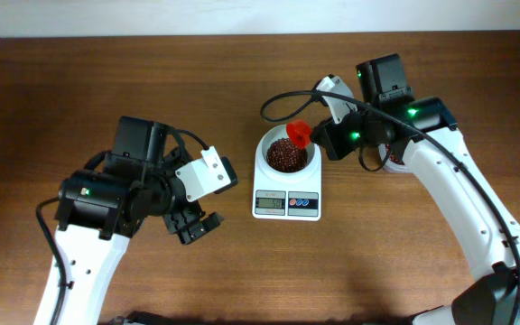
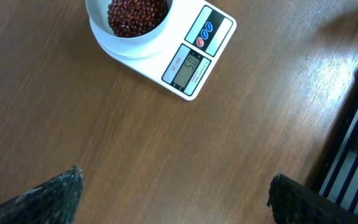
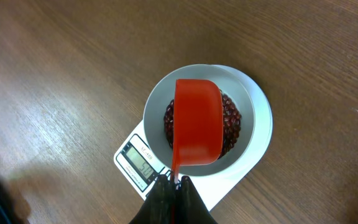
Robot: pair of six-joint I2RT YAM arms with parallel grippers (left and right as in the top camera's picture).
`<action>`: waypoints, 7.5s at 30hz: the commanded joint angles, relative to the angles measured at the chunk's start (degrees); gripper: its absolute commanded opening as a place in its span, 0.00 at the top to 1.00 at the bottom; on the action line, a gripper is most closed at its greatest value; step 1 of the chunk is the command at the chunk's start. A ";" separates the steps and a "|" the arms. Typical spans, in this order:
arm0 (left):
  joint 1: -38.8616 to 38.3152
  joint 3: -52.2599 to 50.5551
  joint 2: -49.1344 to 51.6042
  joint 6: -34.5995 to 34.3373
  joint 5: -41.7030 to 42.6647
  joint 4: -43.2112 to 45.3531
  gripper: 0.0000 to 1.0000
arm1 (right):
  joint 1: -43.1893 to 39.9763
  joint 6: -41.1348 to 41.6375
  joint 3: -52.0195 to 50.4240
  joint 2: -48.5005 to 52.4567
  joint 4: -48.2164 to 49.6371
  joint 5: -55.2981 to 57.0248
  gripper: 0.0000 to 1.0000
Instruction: Scoop and weigh 50g on scale
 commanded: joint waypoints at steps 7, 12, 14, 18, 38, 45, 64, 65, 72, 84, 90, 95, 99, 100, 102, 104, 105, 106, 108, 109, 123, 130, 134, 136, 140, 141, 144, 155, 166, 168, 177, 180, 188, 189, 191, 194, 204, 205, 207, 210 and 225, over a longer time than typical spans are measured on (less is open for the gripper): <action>0.20 0.42 0.24 0.72 1.03 0.09 0.01 | -2.80 0.63 -0.28 0.26 1.68 -7.63 0.96; 0.20 0.42 0.24 0.72 1.03 0.09 0.01 | -10.86 0.17 -0.28 0.26 0.63 -12.15 0.96; 0.20 0.42 0.24 0.72 1.01 0.09 0.01 | -14.27 -0.48 -0.28 0.26 -0.81 -12.11 0.96; 0.20 0.42 0.24 0.72 1.03 0.09 0.01 | -24.48 -1.57 -0.28 0.26 -6.25 -10.84 0.96; 0.20 0.42 0.24 0.72 1.01 0.09 0.01 | -16.92 11.80 0.04 -0.52 -10.05 54.05 0.96; 0.20 0.42 0.24 0.72 1.01 0.09 0.01 | -19.06 16.74 5.53 -14.56 -17.79 46.29 0.96; 0.20 0.42 0.24 0.72 1.01 0.09 0.01 | -42.14 30.60 -60.17 -39.60 12.83 -22.18 0.96; 0.20 0.42 0.24 0.72 1.03 0.09 0.01 | -42.14 30.69 -61.86 -38.93 15.52 -22.21 0.96; 0.20 0.42 0.24 0.72 1.03 0.09 0.01 | -42.21 33.64 -65.40 -33.86 27.15 -18.18 0.96; 0.20 0.42 0.24 0.72 1.01 0.09 0.01 | -42.18 33.64 -65.40 -33.79 26.99 -13.31 0.72; 0.20 0.42 0.24 0.72 1.01 0.09 0.01 | -42.18 33.68 -65.37 -33.79 26.97 -10.25 0.59; 0.20 0.42 0.24 0.72 1.01 0.09 0.01 | -42.18 33.79 -65.35 -33.79 26.95 -6.03 0.01; 0.20 0.42 0.24 0.72 1.01 0.09 0.01 | -42.21 36.68 -64.87 -33.79 27.21 -2.47 0.01; 0.20 0.42 0.24 0.72 1.03 0.09 0.01 | -42.21 36.68 -64.15 -33.81 27.21 -1.68 0.01; 0.20 0.42 0.24 0.72 1.03 0.09 0.01 | -42.21 36.65 -60.94 -33.86 27.21 0.22 0.01; 0.20 0.42 0.24 0.72 1.03 0.09 0.01 | -42.18 36.63 -54.42 -33.86 26.88 0.02 0.01; 0.20 0.42 0.24 0.72 1.03 0.09 0.01 | -42.18 36.61 -49.92 -33.86 26.69 -1.92 0.01; 0.20 0.42 0.24 0.72 1.03 0.09 0.01 | -42.18 36.61 -46.73 -33.86 26.80 -4.28 0.01; 0.20 0.42 0.24 0.72 1.01 0.09 0.01 | -42.18 36.41 -38.75 -33.86 26.77 -10.47 0.01; 0.20 0.42 0.24 0.72 1.01 0.09 0.01 | -42.18 36.41 -35.89 -33.97 26.80 -13.46 0.01; 0.20 0.42 0.24 0.72 1.01 0.09 0.01 | -42.07 36.44 -24.85 -34.60 25.62 -29.46 0.01; 0.20 0.42 0.24 0.72 1.01 0.09 0.01 | -26.08 23.69 -24.92 -46.29 22.01 -3.30 0.01; 0.20 0.42 0.24 0.72 1.01 0.09 0.01 | -15.04 23.69 -27.28 -55.67 17.90 12.39 0.01; 0.20 0.42 0.24 0.72 1.01 0.09 0.01 | -12.55 23.69 -31.74 -61.79 18.38 16.00 0.01; 0.20 0.42 0.24 0.72 1.03 0.09 0.01 | -12.33 22.25 -41.48 -72.98 22.88 16.74 0.01; 0.20 0.42 0.24 0.72 1.01 0.09 0.01 | -12.33 20.50 -44.41 -75.93 24.68 16.79 0.01; 0.20 0.42 0.24 0.72 1.01 0.09 0.01 | -12.44 19.41 -53.44 -84.46 30.23 17.62 0.01; 0.20 0.42 0.24 0.72 1.01 0.09 0.01 | -12.44 9.90 -77.02 -93.77 54.34 22.23 0.01; 0.20 0.42 0.24 0.72 1.01 0.09 0.01 | -11.17 7.39 -83.65 -93.77 54.34 26.08 0.01; 0.20 0.42 0.24 0.72 1.03 0.09 0.01 | -11.15 7.39 -83.65 -93.77 51.69 26.34 0.01; 0.20 0.42 0.24 0.72 1.01 0.09 0.01 | -11.41 4.09 -83.65 -93.77 45.53 28.46 0.01; 0.20 0.42 0.24 0.72 1.03 0.09 0.01 | -10.73 3.37 -83.62 -93.77 45.51 28.17 0.01; 0.20 0.42 0.24 0.72 1.03 0.09 0.01 | -10.47 6.62 -83.62 -93.77 45.48 28.44 0.01; 0.20 0.42 0.24 0.72 1.01 0.09 0.01 | -10.19 6.60 -83.62 -93.77 45.46 28.46 0.01; 0.20 0.42 0.24 0.72 1.01 0.09 0.01 | -9.11 6.56 -83.62 -93.77 45.51 30.10 0.01; 0.20 0.42 0.24 0.72 1.01 0.09 0.01 | -8.52 6.62 -83.62 -93.77 45.53 30.27 0.01; 0.20 0.42 0.24 0.72 1.03 0.09 0.01 | -8.28 8.96 -83.62 -93.77 45.79 31.63 0.01; 0.20 0.42 0.24 0.72 1.01 0.09 0.01 | -7.69 8.96 -83.62 -93.77 45.81 31.65 0.01; 0.20 0.42 0.24 0.72 1.03 0.09 0.01 | -4.85 8.98 -83.62 -93.77 45.97 31.63 0.01; 0.20 0.42 0.24 0.72 1.01 0.09 0.01 | -3.78 8.98 -83.62 -93.64 45.99 31.58 0.01; 0.20 0.42 0.24 0.72 1.03 0.09 0.01 | -3.78 8.98 -83.62 -93.64 45.99 31.58 0.01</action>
